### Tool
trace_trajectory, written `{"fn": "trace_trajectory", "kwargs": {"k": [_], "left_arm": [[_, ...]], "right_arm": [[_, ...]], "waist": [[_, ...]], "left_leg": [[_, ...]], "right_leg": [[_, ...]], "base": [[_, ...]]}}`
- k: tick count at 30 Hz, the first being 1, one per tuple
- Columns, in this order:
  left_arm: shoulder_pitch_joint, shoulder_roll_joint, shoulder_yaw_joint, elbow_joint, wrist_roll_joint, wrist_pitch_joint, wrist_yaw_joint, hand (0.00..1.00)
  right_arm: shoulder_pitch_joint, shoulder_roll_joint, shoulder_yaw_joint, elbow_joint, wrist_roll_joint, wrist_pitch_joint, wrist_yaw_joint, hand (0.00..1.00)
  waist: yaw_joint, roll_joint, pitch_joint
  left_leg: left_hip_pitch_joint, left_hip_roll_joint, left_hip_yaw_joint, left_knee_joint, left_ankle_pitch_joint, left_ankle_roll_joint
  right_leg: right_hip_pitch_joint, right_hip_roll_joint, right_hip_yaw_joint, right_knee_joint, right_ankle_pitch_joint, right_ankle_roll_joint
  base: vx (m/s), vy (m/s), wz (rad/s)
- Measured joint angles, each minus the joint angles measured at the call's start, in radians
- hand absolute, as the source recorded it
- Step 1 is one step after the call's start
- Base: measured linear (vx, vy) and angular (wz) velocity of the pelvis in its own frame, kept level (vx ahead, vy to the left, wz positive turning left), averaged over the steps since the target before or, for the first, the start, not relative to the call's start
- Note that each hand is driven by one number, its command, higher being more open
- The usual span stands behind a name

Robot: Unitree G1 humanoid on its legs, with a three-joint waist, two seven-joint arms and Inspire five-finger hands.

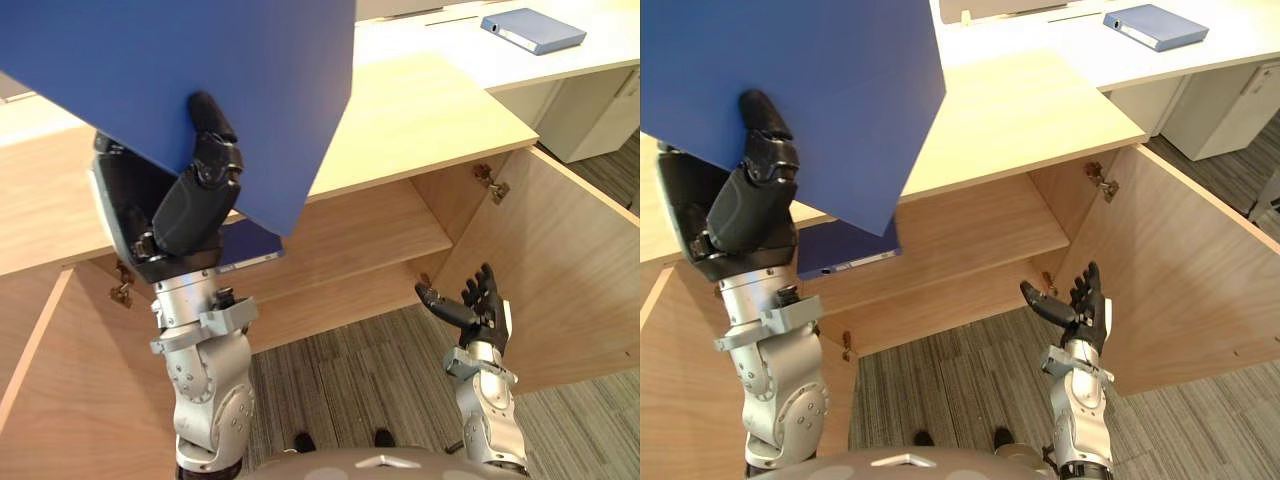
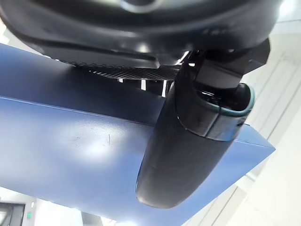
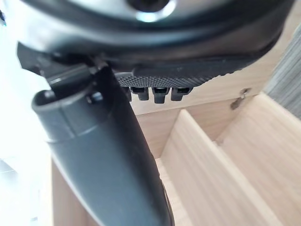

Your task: Walk over to the cabinet, pick up the folder, carry it to the office cabinet, place the folder inside the office cabinet, then close the office cabinet door

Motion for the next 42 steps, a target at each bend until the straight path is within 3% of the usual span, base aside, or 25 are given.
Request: {"fn": "trace_trajectory", "kwargs": {"k": [6, 12, 20, 32, 42], "left_arm": [[0.051, 0.023, -0.037, 0.049, -0.160, 0.004, -0.124, 0.00], [0.097, 0.046, -0.059, 0.165, -0.163, 0.047, -0.168, 0.00], [0.105, 0.078, -0.067, 0.206, -0.163, 0.067, -0.240, 0.00], [0.101, 0.166, -0.077, 0.263, -0.174, 0.070, -0.348, 0.00], [0.042, 0.244, -0.076, 0.330, -0.323, 0.100, -0.411, 0.00]], "right_arm": [[-0.004, -0.014, 0.032, -0.210, 0.003, -0.004, 0.055, 1.00], [-0.054, -0.057, 0.034, -0.333, 0.005, -0.041, 0.102, 1.00], [-0.108, -0.152, 0.034, -0.406, 0.022, -0.047, 0.138, 1.00], [-0.154, -0.307, 0.116, -0.401, 0.023, -0.047, 0.244, 1.00], [-0.225, -0.365, 0.137, -0.195, 0.022, -0.043, 0.257, 1.00]], "waist": [[-0.005, 0.003, -0.002], [-0.005, 0.003, -0.002], [-0.002, 0.003, -0.005], [0.003, 0.008, -0.042], [0.004, 0.008, -0.051]], "left_leg": [[0.000, -0.006, 0.022, 0.000, -0.007, 0.005], [0.000, -0.012, 0.022, 0.000, -0.008, 0.008], [-0.010, -0.015, 0.010, 0.000, -0.007, 0.011], [-0.018, -0.019, -0.014, -0.001, -0.001, 0.020], [-0.025, -0.033, -0.038, -0.006, 0.016, 0.031]], "right_leg": [[-0.012, -0.003, 0.023, -0.001, 0.007, 0.009], [-0.011, -0.009, 0.024, -0.001, 0.008, 0.012], [-0.013, -0.013, 0.014, -0.001, 0.009, 0.012], [-0.012, -0.022, -0.009, 0.002, 0.009, 0.013], [-0.014, -0.031, -0.033, 0.010, 0.010, 0.014]], "base": [[-0.02, 0.011, -0.12], [0.00, 0.000, 0.00], [-0.01, -0.001, 0.04], [-0.02, -0.002, 0.06], [-0.05, 0.001, 0.07]]}}
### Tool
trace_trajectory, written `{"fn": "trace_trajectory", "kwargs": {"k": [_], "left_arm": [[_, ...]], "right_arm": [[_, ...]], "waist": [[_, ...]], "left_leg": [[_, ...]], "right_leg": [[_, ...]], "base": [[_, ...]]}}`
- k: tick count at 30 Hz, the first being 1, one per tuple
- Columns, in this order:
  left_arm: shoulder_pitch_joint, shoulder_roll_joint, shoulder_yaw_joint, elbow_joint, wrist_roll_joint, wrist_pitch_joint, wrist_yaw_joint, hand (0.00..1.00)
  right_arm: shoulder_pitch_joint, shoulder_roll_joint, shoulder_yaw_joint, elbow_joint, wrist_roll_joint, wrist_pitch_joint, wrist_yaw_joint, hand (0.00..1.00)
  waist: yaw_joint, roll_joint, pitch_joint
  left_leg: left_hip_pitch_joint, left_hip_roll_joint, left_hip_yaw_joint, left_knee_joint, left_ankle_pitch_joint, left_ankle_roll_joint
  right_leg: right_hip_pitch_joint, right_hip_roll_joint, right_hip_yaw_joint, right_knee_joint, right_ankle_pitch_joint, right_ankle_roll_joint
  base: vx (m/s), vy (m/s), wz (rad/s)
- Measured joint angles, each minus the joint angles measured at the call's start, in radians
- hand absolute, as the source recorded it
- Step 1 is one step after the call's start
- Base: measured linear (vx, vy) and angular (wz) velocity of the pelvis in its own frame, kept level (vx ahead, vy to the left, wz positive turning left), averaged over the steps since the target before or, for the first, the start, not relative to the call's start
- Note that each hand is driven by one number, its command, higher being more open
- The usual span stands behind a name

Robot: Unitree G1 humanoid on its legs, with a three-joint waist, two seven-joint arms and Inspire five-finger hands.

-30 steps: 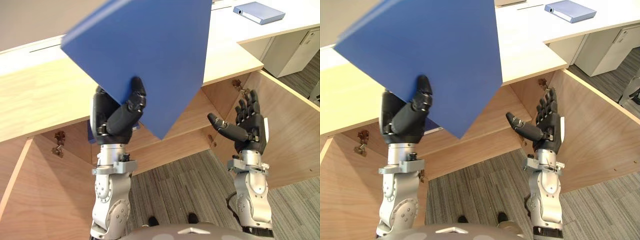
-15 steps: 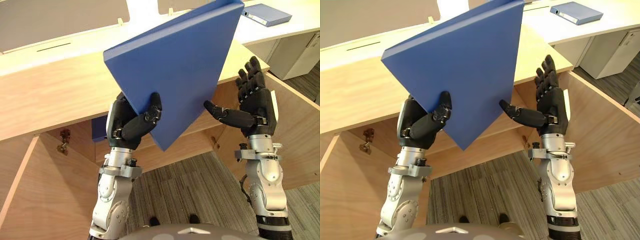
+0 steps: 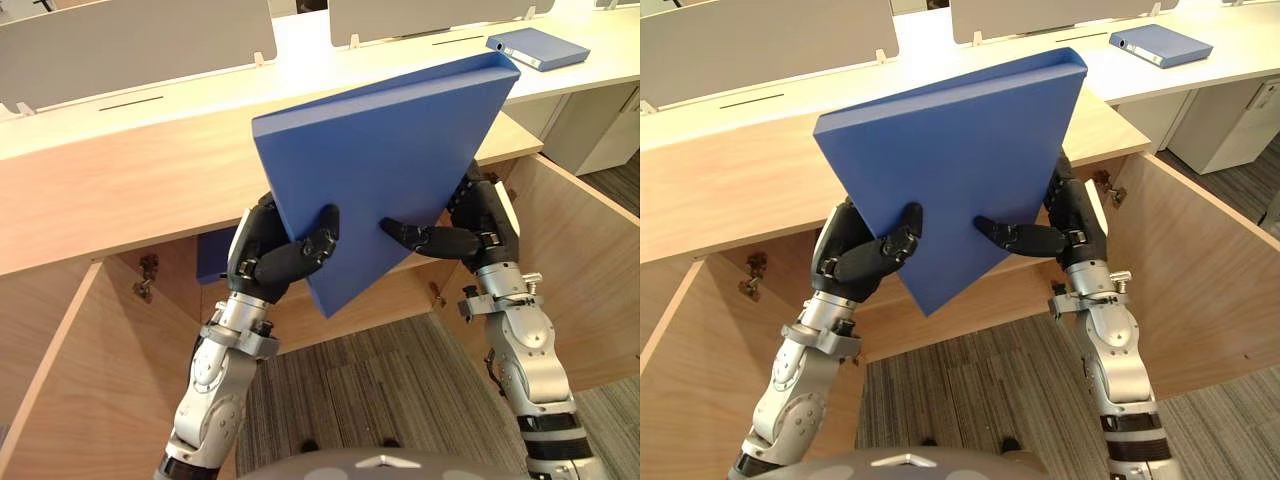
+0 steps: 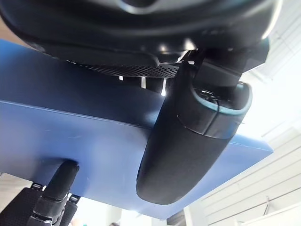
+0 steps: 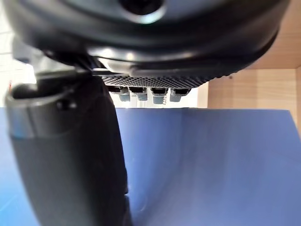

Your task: Walk over to the cabinet, pick up the folder, carry it to the office cabinet, place the folder inside the office cabinet, then close the office cabinet door

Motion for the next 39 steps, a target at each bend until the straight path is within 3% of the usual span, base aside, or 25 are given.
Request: {"fn": "trace_trajectory", "kwargs": {"k": [1, 7, 8, 16, 25, 36, 39], "left_arm": [[-0.002, 0.004, 0.002, 0.000, -0.008, 0.011, -0.002, 0.00], [-0.041, 0.029, 0.012, 0.059, -0.044, 0.035, -0.015, 0.00], [-0.050, 0.031, 0.020, 0.071, -0.043, 0.036, -0.015, 1.00], [-0.059, 0.054, 0.046, 0.081, -0.045, 0.034, -0.014, 1.00], [-0.063, 0.025, 0.058, 0.116, -0.022, 0.030, 0.045, 1.00], [-0.054, -0.155, 0.141, 0.048, 0.296, -0.001, 0.186, 1.00], [-0.038, -0.186, 0.189, -0.031, 0.381, -0.049, 0.228, 1.00]], "right_arm": [[-0.006, -0.011, 0.010, 0.018, 0.001, 0.000, 0.000, 0.00], [-0.034, -0.024, 0.046, 0.089, 0.001, 0.000, 0.041, 0.00], [-0.042, -0.030, 0.053, 0.106, 0.002, 0.001, 0.044, 0.00], [-0.054, -0.047, 0.053, 0.163, 0.011, 0.004, 0.065, 0.00], [-0.054, 0.010, 0.059, 0.142, 0.035, -0.016, 0.085, 0.00], [0.011, 0.201, 0.051, 0.049, -0.045, -0.015, 0.002, 0.00], [0.034, 0.258, 0.009, 0.021, -0.079, -0.014, -0.034, 0.00]], "waist": [[0.000, 0.000, 0.000], [0.000, -0.004, -0.011], [0.000, -0.006, -0.012], [0.006, -0.022, -0.016], [0.008, -0.052, -0.016], [0.010, -0.062, -0.012], [0.010, -0.062, -0.011]], "left_leg": [[-0.001, -0.001, -0.001, 0.000, 0.002, 0.001], [-0.002, -0.004, -0.005, 0.000, 0.005, 0.003], [-0.003, -0.005, -0.008, 0.000, 0.007, 0.003], [-0.008, -0.006, -0.015, 0.000, 0.011, 0.005], [-0.015, -0.007, -0.015, 0.005, 0.013, 0.007], [-0.018, -0.009, -0.036, 0.001, 0.014, 0.008], [-0.017, -0.009, -0.045, 0.000, 0.014, 0.008]], "right_leg": [[-0.001, -0.001, -0.001, 0.000, 0.001, 0.001], [-0.002, -0.003, -0.003, 0.000, 0.002, 0.001], [-0.002, -0.003, -0.005, 0.000, 0.002, 0.001], [-0.005, -0.005, -0.011, 0.000, 0.004, 0.000], [-0.012, -0.006, -0.010, 0.000, 0.006, -0.002], [-0.002, -0.010, -0.032, -0.003, 0.005, -0.003], [0.001, -0.011, -0.041, -0.003, 0.001, -0.003]], "base": [[-0.05, 0.003, 0.02], [-0.01, 0.000, 0.01], [-0.02, -0.002, 0.06], [-0.01, -0.001, 0.02], [-0.01, -0.001, 0.00], [0.00, -0.001, 0.05], [-0.03, -0.006, 0.09]]}}
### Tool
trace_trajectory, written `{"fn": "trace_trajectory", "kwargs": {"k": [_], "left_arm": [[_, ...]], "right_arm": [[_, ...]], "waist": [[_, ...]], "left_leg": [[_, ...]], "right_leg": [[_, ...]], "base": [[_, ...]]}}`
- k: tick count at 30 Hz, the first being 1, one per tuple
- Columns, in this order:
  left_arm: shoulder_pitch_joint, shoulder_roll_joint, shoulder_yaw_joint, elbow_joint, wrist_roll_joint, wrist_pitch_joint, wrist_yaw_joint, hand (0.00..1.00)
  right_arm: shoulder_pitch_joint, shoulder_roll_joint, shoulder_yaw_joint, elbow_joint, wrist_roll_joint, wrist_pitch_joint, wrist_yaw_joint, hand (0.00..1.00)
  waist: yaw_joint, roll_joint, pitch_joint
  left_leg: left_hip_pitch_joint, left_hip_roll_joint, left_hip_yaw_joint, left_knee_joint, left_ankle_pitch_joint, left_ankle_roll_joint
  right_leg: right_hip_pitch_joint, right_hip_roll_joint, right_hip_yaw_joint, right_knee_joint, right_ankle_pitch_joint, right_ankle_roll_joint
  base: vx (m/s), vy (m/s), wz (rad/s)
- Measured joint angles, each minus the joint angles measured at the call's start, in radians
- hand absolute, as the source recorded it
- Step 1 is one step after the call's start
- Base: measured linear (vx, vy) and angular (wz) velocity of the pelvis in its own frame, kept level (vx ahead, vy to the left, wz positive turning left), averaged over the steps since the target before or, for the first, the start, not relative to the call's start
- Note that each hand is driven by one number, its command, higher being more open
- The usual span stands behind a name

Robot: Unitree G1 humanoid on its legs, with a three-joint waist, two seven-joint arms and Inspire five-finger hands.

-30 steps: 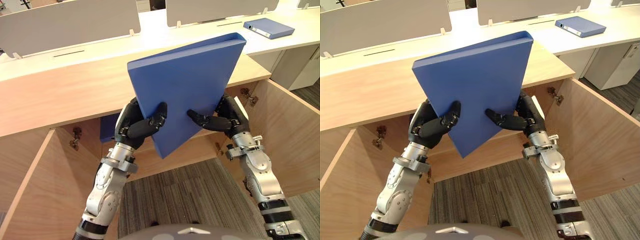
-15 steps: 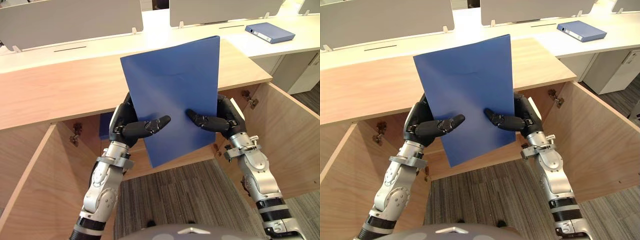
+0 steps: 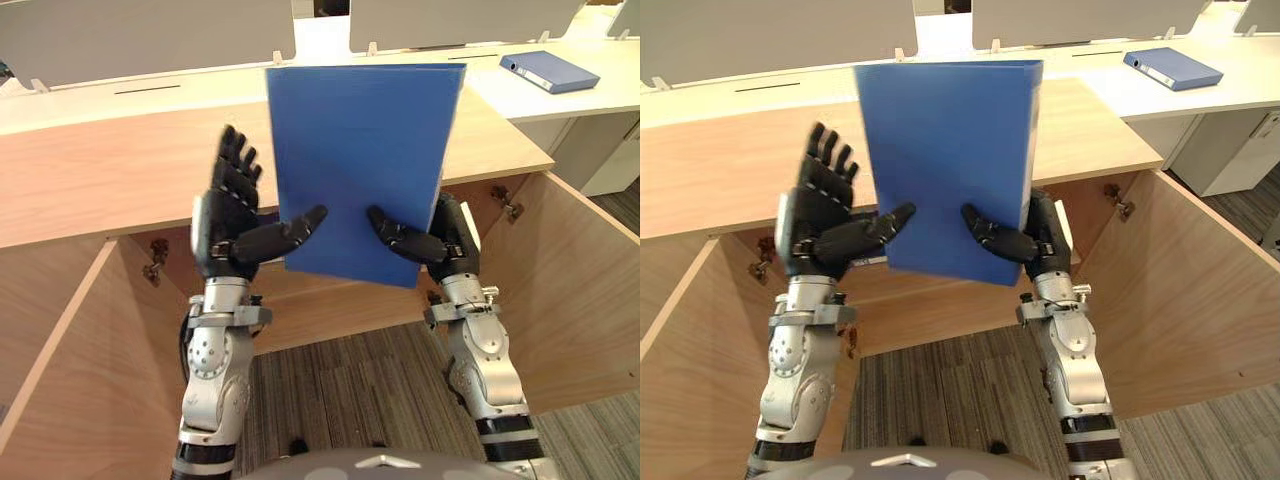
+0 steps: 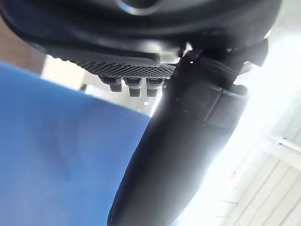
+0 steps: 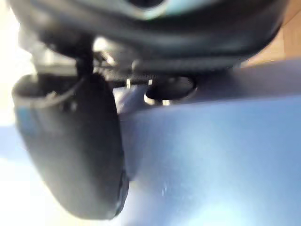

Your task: Walk over to the cabinet, pick up the folder, carry it to the office cabinet, place the folder inside the office cabinet, then close the office cabinet door

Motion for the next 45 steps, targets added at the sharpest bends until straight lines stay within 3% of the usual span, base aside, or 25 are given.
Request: {"fn": "trace_trajectory", "kwargs": {"k": [3, 8, 28, 34, 45], "left_arm": [[0.035, -0.033, 0.110, -0.042, 0.028, -0.055, 0.038, 1.00], [0.114, -0.072, 0.187, -0.002, 0.038, -0.054, 0.073, 1.00], [0.158, -0.102, 0.224, 0.633, 0.213, 0.085, 0.101, 1.00], [0.186, -0.101, 0.237, 0.758, 0.291, 0.098, 0.084, 1.00], [0.161, -0.055, 0.215, 1.140, 0.402, 0.118, 0.039, 1.00]], "right_arm": [[0.027, 0.025, -0.050, -0.038, -0.002, 0.000, -0.035, 0.00], [0.048, 0.052, -0.115, -0.103, -0.051, -0.002, -0.082, 0.00], [0.096, 0.039, -0.103, -0.161, -0.198, -0.005, -0.117, 0.00], [0.098, -0.035, -0.014, -0.181, -0.217, -0.008, -0.105, 0.00], [0.028, -0.216, 0.286, -0.150, -0.279, -0.011, -0.040, 0.00]], "waist": [[0.000, 0.001, 0.001], [0.002, 0.000, 0.008], [0.003, 0.002, 0.032], [0.006, 0.000, 0.033], [0.022, 0.003, 0.035]], "left_leg": [[0.001, 0.001, -0.003, 0.000, 0.000, -0.001], [0.008, 0.002, -0.013, 0.000, -0.002, -0.002], [0.004, 0.005, -0.034, 0.000, -0.014, -0.015], [-0.001, 0.005, -0.033, 0.000, -0.018, -0.016], [-0.027, 0.012, -0.031, 0.000, -0.018, -0.018]], "right_leg": [[0.003, 0.000, -0.005, -0.002, -0.001, 0.000], [0.018, -0.004, -0.019, -0.010, -0.005, 0.000], [0.031, -0.004, -0.045, -0.021, -0.020, -0.001], [0.026, -0.004, -0.045, -0.021, -0.023, -0.002], [-0.002, -0.004, -0.043, -0.020, -0.023, -0.003]], "base": [[0.00, -0.002, 0.02], [-0.02, -0.011, 0.07], [0.00, -0.007, 0.03], [0.00, 0.000, 0.00], [-0.01, -0.005, 0.00]]}}
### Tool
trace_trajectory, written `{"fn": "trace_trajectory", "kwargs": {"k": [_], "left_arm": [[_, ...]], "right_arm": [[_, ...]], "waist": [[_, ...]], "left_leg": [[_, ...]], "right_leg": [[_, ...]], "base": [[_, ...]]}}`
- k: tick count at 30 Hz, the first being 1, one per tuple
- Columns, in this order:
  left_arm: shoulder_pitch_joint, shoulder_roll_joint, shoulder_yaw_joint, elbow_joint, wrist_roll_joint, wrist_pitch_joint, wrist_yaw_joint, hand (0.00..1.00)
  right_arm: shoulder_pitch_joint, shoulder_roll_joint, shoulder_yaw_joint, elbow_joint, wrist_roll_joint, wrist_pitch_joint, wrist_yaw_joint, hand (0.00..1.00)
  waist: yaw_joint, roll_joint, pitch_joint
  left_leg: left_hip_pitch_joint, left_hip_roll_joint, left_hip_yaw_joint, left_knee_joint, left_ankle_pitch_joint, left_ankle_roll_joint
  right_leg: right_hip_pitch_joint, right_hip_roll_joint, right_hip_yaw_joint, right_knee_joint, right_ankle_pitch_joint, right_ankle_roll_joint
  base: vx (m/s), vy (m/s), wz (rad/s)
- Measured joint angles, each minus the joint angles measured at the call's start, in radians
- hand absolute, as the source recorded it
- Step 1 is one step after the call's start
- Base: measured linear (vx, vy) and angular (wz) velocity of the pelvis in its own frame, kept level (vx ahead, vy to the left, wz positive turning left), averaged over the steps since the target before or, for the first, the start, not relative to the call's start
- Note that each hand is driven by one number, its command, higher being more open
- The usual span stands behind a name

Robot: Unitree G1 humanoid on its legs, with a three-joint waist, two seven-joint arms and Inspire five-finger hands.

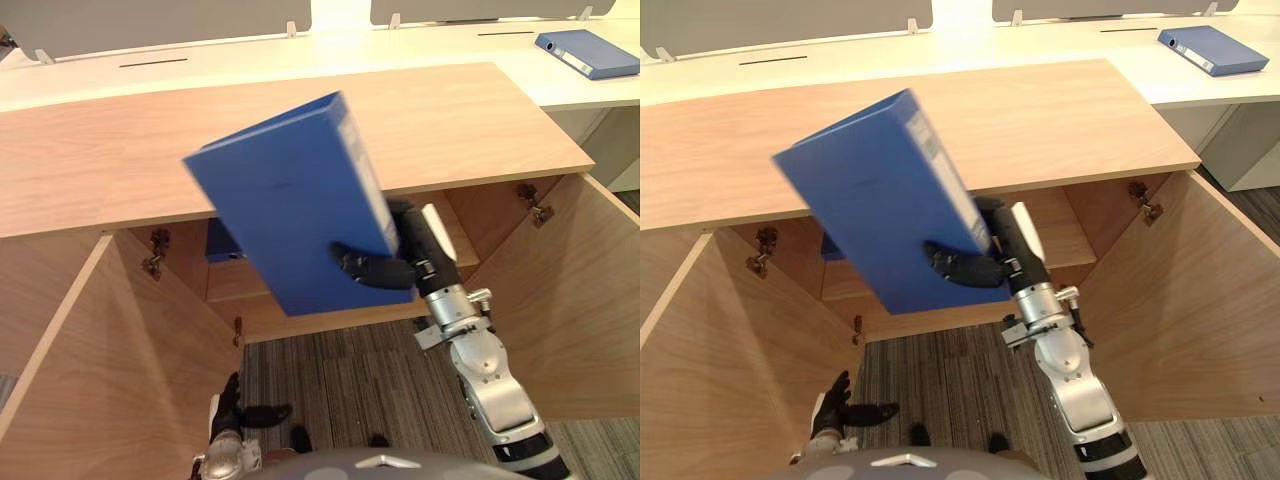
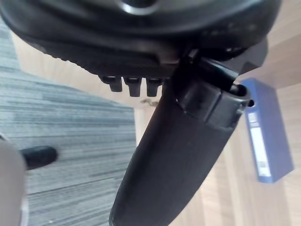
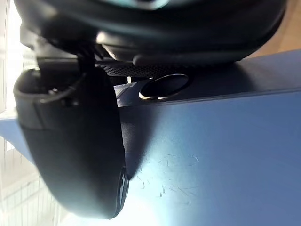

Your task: Walk over to the cabinet, pick up the folder, carry it to the office cabinet, place the folder inside the office cabinet, then close the office cabinet door

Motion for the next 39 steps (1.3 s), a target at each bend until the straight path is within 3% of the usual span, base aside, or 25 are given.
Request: {"fn": "trace_trajectory", "kwargs": {"k": [4, 7, 10, 12, 21, 23, 27, 29, 34, 39], "left_arm": [[-0.042, 0.023, -0.021, 0.033, 0.019, 0.000, 0.002, 1.00], [-0.101, 0.041, -0.048, 0.036, 0.028, 0.000, 0.003, 1.00], [-0.180, 0.048, -0.053, 0.035, 0.027, -0.001, 0.003, 1.00], [-0.232, 0.051, -0.053, 0.013, 0.027, -0.002, 0.003, 1.00], [-0.312, 0.117, -0.072, -0.157, 0.026, -0.020, 0.002, 1.00], [-0.339, 0.119, -0.072, -0.201, 0.024, -0.020, 0.002, 1.00], [-0.352, 0.116, -0.069, -0.308, 0.008, -0.018, 0.000, 1.00], [-0.331, 0.109, -0.069, -0.461, -0.008, 0.002, -0.014, 1.00], [-0.181, 0.114, -0.028, -0.847, -0.064, -0.037, -0.078, 1.00], [-0.154, 0.119, 0.017, -0.945, -0.162, -0.050, -0.114, 1.00]], "right_arm": [[-0.094, -0.061, 0.095, 0.077, -0.016, 0.000, 0.011, 0.00], [-0.195, -0.121, 0.150, 0.132, -0.071, 0.000, 0.012, 0.00], [-0.287, -0.157, 0.161, 0.187, -0.120, 0.002, 0.010, 0.00], [-0.354, -0.182, 0.161, 0.220, -0.140, 0.014, 0.005, 0.00], [-0.469, -0.237, 0.139, 0.220, -0.155, 0.032, -0.040, 0.00], [-0.471, -0.209, 0.082, 0.220, -0.149, 0.033, -0.045, 0.00], [-0.471, -0.128, -0.026, 0.210, -0.035, 0.036, -0.075, 0.00], [-0.470, -0.077, -0.119, 0.172, 0.038, 0.037, -0.107, 0.00], [-0.473, -0.031, -0.285, 0.114, 0.196, 0.034, -0.148, 0.00], [-0.494, -0.032, -0.428, 0.115, 0.452, 0.027, -0.164, 0.00]], "waist": [[0.008, 0.014, 0.030], [0.015, 0.026, 0.101], [0.024, 0.022, 0.175], [0.023, 0.021, 0.245], [0.006, 0.046, 0.339], [0.007, 0.067, 0.373], [0.013, 0.070, 0.397], [0.019, 0.071, 0.408], [0.041, 0.073, 0.413], [0.074, 0.075, 0.414]], "left_leg": [[-0.040, 0.003, 0.002, 0.000, 0.014, 0.003], [-0.103, 0.006, 0.013, 0.005, 0.036, 0.010], [-0.223, 0.014, 0.024, 0.059, 0.042, 0.018], [-0.330, 0.032, 0.023, 0.173, 0.009, 0.023], [-0.740, 0.087, -0.010, 0.514, -0.074, 0.037], [-0.835, 0.100, -0.027, 0.606, -0.102, 0.037], [-0.993, 0.134, -0.050, 0.762, -0.148, 0.050], [-1.080, 0.142, -0.060, 0.839, -0.170, 0.047], [-1.190, 0.164, -0.055, 0.952, -0.213, 0.055], [-1.260, 0.177, -0.059, 1.010, -0.226, 0.049]], "right_leg": [[-0.049, 0.002, 0.003, 0.023, 0.003, -0.004], [-0.140, 0.006, 0.014, 0.076, 0.003, -0.004], [-0.273, 0.006, 0.023, 0.152, 0.002, -0.005], [-0.360, 0.006, 0.021, 0.217, -0.005, -0.015], [-0.753, 0.006, -0.010, 0.536, -0.093, -0.039], [-0.839, 0.003, -0.021, 0.621, -0.119, -0.043], [-0.979, 0.007, -0.033, 0.761, -0.161, -0.048], [-1.059, 0.002, -0.039, 0.841, -0.187, -0.050], [-1.170, -0.015, -0.046, 0.965, -0.239, -0.053], [-1.229, -0.037, -0.073, 1.040, -0.285, -0.064]], "base": [[-0.06, -0.013, -0.01], [-0.12, 0.000, -0.08], [-0.14, -0.003, -0.03], [-0.15, -0.014, 0.04], [-0.12, -0.047, 0.12], [-0.12, -0.029, 0.15], [-0.09, -0.019, 0.07], [-0.09, -0.026, 0.14], [-0.04, -0.036, 0.14], [0.00, -0.035, 0.20]]}}
